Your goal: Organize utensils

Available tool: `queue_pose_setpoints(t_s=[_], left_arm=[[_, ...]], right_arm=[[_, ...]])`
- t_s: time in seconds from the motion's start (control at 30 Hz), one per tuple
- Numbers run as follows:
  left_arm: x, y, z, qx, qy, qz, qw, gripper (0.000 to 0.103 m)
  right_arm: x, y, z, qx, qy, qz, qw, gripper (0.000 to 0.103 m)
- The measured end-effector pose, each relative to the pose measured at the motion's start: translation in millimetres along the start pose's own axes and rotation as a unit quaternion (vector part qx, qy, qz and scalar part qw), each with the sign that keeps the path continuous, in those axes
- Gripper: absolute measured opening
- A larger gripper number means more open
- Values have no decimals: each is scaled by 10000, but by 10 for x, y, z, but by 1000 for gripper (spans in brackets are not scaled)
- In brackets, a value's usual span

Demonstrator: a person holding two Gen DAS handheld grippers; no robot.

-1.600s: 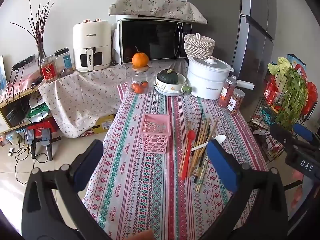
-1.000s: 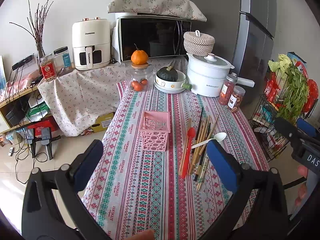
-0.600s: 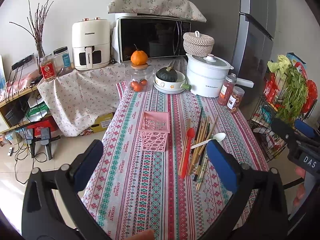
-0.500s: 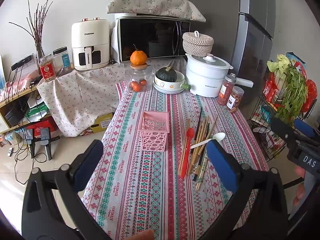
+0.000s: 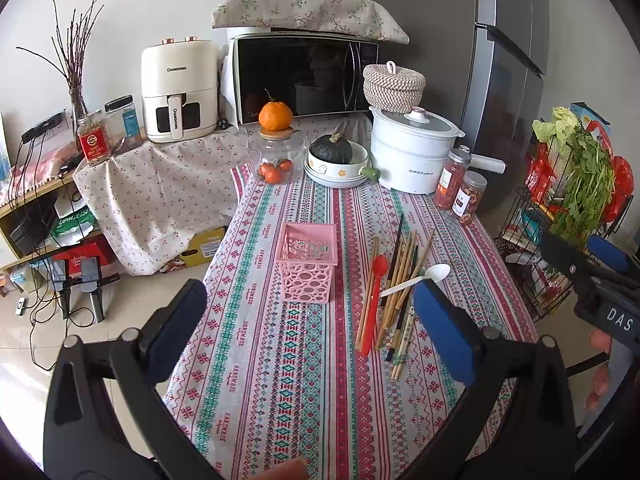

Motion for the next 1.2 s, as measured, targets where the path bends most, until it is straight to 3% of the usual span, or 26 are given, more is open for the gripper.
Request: queue_pose_setpoints(t_s=[1.2], left_arm=[[12,-1,-15,-24,-25,-1,10000,103]], right_arm=[[-39,13,40,1,41,-11,10000,103]])
Point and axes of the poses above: each gripper's, at about its wrist camera, not at the fingertips, and x roughly against the way its jaws point, y to its left, z to its underside, the point moved 3 cm from there along -x, roughly the way its jaws point, and after that the axes turned 4 degrees about -x, right-handed, at the moved point
